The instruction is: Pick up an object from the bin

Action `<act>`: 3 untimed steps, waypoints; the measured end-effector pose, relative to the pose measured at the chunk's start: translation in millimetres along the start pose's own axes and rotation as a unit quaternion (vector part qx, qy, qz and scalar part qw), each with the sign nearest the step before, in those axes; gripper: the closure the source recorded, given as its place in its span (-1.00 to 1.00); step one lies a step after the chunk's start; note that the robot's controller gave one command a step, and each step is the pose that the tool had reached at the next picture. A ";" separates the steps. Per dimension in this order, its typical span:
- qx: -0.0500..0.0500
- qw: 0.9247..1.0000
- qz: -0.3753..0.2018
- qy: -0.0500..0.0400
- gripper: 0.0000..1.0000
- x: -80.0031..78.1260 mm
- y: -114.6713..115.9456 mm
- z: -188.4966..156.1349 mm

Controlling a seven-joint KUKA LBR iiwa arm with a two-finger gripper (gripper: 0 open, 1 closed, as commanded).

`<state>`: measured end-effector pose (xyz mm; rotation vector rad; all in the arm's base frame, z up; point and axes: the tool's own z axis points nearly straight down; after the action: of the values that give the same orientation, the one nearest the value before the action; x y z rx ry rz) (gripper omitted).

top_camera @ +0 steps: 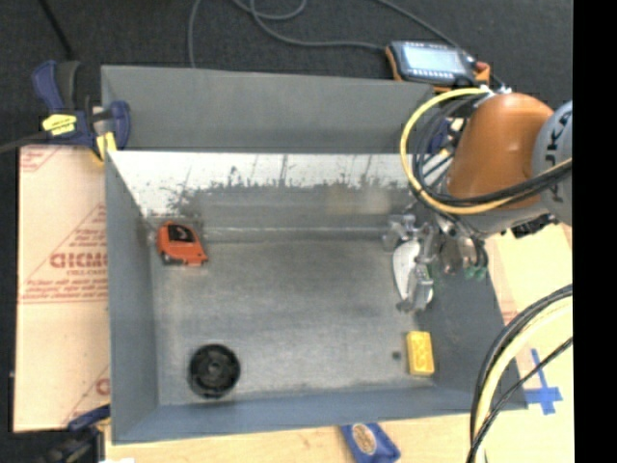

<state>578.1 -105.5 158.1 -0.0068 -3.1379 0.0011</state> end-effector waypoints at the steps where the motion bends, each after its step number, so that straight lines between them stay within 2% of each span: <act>1: 0.000 1.000 -0.001 -0.004 -1.00 -1.7 0.4 -4.7; 2: 0.001 0.998 -0.055 -0.007 -1.00 24.7 -2.7 20.4; 3: 0.001 0.968 -0.249 -0.003 -1.00 49.0 -8.6 51.1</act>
Offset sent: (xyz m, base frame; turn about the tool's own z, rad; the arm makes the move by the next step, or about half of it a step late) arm -0.0954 -0.0133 -0.0881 -0.3392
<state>528.9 -113.9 107.2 0.7772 -3.0472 0.0021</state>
